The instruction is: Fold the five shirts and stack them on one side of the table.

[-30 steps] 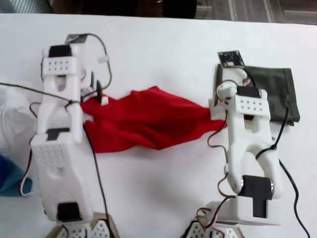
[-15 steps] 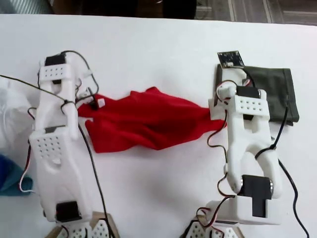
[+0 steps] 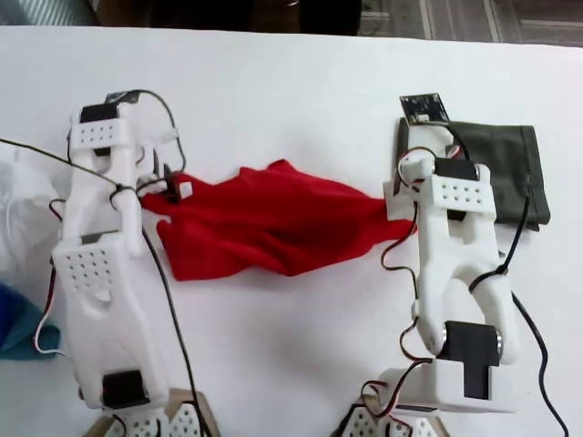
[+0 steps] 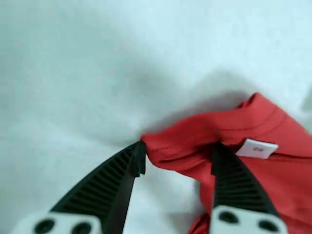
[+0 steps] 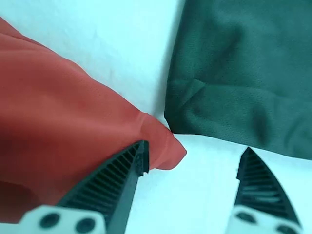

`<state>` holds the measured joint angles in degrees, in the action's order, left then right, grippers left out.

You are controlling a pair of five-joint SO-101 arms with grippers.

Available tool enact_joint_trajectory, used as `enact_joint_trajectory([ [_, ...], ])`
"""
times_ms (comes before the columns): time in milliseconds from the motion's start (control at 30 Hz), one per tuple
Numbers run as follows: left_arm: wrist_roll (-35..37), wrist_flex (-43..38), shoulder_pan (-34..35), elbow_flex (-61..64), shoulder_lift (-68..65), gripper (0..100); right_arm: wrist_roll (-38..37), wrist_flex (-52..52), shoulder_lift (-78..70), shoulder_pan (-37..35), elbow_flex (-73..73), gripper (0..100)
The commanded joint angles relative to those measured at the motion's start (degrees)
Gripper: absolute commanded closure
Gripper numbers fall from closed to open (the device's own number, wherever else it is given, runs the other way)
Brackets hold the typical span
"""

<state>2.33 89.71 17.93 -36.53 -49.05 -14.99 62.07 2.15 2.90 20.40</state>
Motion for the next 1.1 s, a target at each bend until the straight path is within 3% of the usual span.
enact_joint_trajectory([
  [0, -0.79, 2.29, 1.58, -2.77, 0.44, 77, 0.44, -0.75, 3.30, 0.31, -0.18, 70.7],
  [233, -6.24, 4.92, 1.67, -6.55, 0.44, 77, 0.44, -0.75, 3.30, 0.31, -0.18, 70.7],
  [667, -6.15, 3.96, -2.46, -9.98, -6.68, 77, 0.44, -0.66, 3.30, 0.31, -0.18, 70.7],
  [733, -6.15, 4.66, -3.78, -12.97, -7.03, 80, 0.44, -0.66, 3.30, 0.31, -0.18, 70.7],
  [867, -6.15, 4.92, -5.36, -18.07, -7.38, 98, 0.44, -0.66, 3.30, 0.31, -0.18, 70.7],
  [1067, -6.07, 5.19, -5.36, -19.38, -6.77, 97, 0.44, -0.66, 3.30, 0.31, -0.18, 70.7],
])
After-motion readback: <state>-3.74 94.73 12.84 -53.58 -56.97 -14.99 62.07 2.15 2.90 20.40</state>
